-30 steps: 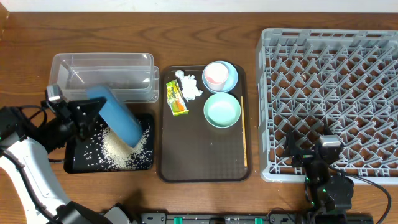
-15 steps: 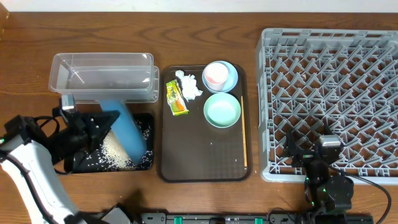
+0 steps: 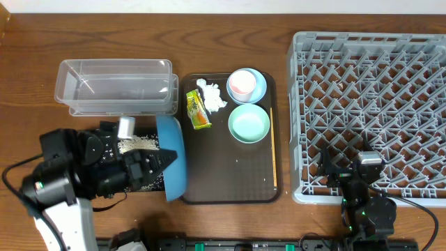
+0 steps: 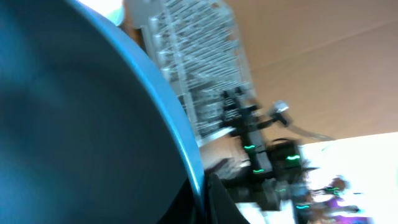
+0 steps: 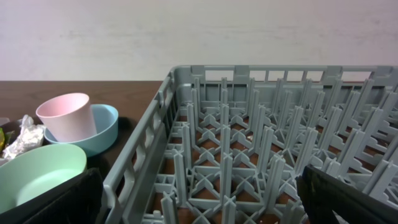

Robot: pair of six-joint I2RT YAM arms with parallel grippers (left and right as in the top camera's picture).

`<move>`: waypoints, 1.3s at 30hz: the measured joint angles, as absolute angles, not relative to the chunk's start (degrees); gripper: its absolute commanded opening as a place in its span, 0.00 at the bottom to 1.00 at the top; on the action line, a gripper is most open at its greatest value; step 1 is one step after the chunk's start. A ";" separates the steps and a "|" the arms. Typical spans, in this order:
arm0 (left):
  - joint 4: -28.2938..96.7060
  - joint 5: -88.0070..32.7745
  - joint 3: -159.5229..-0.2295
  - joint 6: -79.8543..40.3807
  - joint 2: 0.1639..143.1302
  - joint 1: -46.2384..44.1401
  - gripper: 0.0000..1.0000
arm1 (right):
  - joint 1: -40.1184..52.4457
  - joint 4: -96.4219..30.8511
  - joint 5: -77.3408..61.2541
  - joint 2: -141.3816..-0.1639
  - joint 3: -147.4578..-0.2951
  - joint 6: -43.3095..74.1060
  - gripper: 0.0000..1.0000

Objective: Sort waste into correct bins and load items into the dishwasher rack
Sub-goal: 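Carry the emptied blue plate back to the brown tray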

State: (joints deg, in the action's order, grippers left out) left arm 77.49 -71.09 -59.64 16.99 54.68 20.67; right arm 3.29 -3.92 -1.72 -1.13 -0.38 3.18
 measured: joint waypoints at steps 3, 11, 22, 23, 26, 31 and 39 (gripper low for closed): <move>70.74 -61.82 -59.64 8.64 52.25 18.33 0.06 | 3.29 -3.90 -1.72 -1.10 -0.38 3.20 0.99; 64.14 -49.28 -59.64 -6.13 48.95 7.53 0.06 | 3.29 -3.90 -1.72 -1.10 -0.38 3.18 0.99; 55.37 -31.90 -59.64 -22.22 51.29 -25.50 0.06 | 3.29 -3.86 -1.72 -1.10 -0.38 3.20 0.99; 54.61 -29.63 -59.64 -23.40 51.83 -28.29 0.06 | 3.29 -3.90 -1.72 -1.13 -0.38 3.20 0.99; 53.65 -20.03 -59.64 -27.31 54.59 -37.28 0.06 | 3.29 -3.90 -1.72 -1.10 -0.38 3.18 0.99; 52.07 -7.51 -59.64 -31.99 63.07 -48.01 0.06 | 3.29 -3.88 -1.72 -1.13 -0.38 3.20 0.99; 42.09 -2.09 -59.64 -33.91 75.99 -55.46 0.06 | 3.29 -3.90 -1.72 -1.10 -0.38 3.20 0.99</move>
State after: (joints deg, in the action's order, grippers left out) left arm 42.09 -2.09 -59.64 -33.91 75.99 -55.46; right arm 3.29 -3.90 -1.72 -1.10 -0.38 3.20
